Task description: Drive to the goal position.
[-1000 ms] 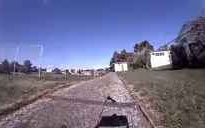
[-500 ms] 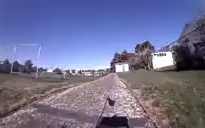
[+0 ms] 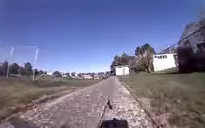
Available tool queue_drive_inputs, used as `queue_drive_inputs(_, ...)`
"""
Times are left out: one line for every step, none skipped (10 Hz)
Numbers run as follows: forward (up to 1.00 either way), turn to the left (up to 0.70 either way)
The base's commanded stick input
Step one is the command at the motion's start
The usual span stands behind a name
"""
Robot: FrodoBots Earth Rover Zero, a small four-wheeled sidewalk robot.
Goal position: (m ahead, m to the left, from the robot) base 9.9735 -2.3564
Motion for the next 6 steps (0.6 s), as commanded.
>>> queue_drive_inputs(1.00,0.00)
queue_drive_inputs(1.00,-0.08)
queue_drive_inputs(1.00,-0.19)
queue_drive_inputs(1.00,-0.28)
queue_drive_inputs(1.00,-0.35)
queue_drive_inputs(1.00,-0.11)
